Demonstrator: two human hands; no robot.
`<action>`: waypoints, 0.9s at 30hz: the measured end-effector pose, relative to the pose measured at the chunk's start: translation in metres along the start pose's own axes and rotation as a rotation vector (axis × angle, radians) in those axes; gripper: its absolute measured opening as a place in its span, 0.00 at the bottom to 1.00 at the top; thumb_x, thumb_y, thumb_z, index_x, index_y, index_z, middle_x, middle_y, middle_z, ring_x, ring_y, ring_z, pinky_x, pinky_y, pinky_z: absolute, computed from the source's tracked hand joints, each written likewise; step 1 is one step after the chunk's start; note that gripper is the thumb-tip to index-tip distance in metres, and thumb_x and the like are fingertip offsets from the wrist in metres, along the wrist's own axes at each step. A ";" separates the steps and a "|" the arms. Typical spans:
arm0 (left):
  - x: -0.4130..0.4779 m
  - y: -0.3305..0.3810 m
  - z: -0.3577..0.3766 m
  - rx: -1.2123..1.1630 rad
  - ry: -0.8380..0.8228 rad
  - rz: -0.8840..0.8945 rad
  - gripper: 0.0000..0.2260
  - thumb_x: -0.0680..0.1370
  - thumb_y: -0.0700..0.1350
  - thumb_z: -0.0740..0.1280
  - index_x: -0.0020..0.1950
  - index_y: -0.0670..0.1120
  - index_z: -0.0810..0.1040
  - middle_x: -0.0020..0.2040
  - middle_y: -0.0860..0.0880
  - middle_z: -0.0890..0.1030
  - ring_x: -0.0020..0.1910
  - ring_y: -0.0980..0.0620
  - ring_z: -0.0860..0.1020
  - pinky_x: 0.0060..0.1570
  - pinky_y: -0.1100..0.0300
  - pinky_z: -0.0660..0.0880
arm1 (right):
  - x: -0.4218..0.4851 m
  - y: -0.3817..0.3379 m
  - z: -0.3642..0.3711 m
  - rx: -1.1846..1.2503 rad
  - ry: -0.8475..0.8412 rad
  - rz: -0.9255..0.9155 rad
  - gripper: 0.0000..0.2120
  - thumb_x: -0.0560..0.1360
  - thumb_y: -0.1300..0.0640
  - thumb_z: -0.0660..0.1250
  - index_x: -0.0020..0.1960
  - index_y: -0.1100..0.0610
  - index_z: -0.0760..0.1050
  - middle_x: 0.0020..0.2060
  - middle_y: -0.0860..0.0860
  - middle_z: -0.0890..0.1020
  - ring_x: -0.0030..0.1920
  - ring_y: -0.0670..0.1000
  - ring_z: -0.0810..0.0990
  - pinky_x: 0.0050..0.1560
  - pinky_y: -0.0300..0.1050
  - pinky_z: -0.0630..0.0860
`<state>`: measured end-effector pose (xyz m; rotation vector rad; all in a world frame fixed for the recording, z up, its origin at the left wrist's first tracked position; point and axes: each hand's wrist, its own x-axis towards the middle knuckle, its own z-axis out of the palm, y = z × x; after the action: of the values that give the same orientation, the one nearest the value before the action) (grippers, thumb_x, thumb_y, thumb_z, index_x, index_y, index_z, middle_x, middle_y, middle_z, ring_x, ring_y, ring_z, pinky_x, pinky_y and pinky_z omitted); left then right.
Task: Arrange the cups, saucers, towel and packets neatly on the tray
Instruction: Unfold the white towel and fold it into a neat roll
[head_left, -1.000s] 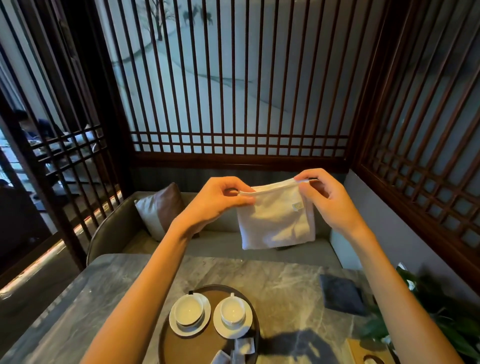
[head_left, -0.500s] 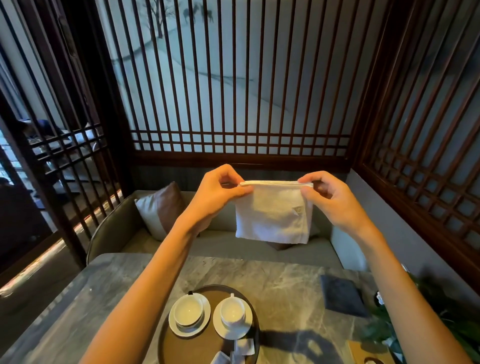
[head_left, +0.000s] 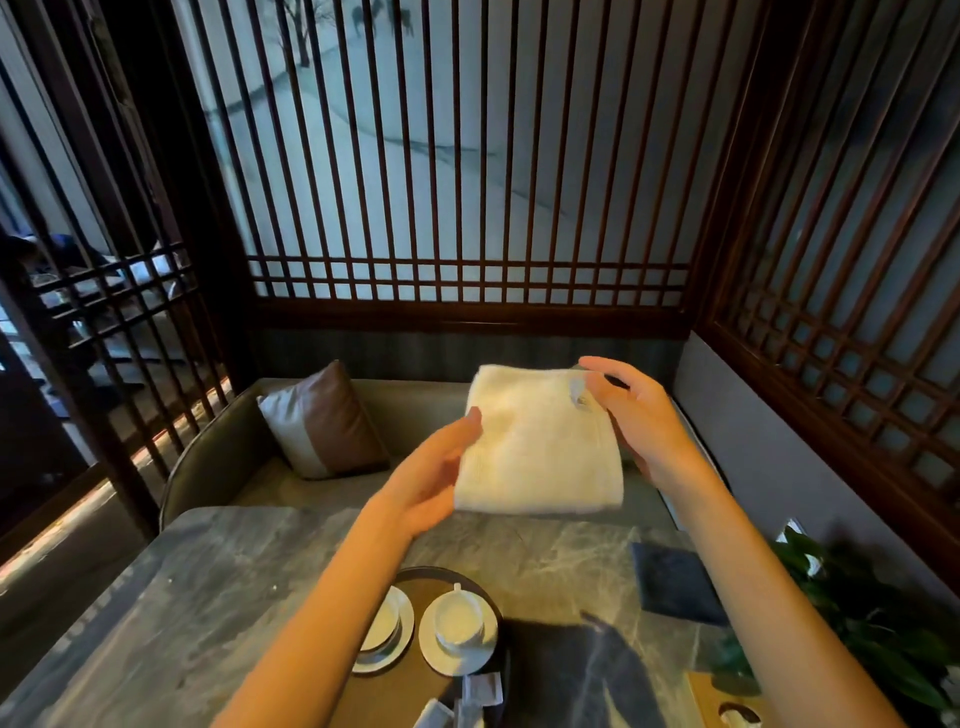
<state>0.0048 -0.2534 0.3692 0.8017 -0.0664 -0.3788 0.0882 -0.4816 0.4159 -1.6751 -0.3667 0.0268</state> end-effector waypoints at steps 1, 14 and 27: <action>0.000 0.002 0.001 0.072 0.076 0.037 0.30 0.75 0.50 0.73 0.74 0.44 0.68 0.69 0.39 0.76 0.67 0.38 0.75 0.63 0.41 0.75 | 0.000 0.004 -0.002 0.122 -0.031 0.086 0.17 0.79 0.46 0.65 0.65 0.51 0.77 0.64 0.54 0.80 0.63 0.56 0.79 0.59 0.50 0.79; -0.002 0.002 -0.012 0.257 0.392 0.138 0.17 0.81 0.50 0.64 0.69 0.49 0.71 0.68 0.44 0.76 0.67 0.41 0.74 0.69 0.42 0.70 | -0.011 0.048 0.002 0.422 -0.314 0.464 0.17 0.65 0.50 0.77 0.53 0.52 0.85 0.48 0.51 0.87 0.51 0.52 0.85 0.40 0.43 0.81; -0.011 0.018 -0.016 0.546 0.196 0.080 0.24 0.74 0.45 0.73 0.70 0.49 0.73 0.67 0.44 0.77 0.65 0.41 0.77 0.63 0.40 0.75 | -0.009 0.040 -0.014 0.367 -0.418 0.429 0.24 0.69 0.55 0.76 0.65 0.55 0.78 0.58 0.54 0.84 0.57 0.54 0.84 0.47 0.45 0.82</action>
<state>0.0031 -0.2274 0.3716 1.3674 -0.0174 -0.2028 0.0918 -0.5011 0.3774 -1.3468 -0.2852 0.7297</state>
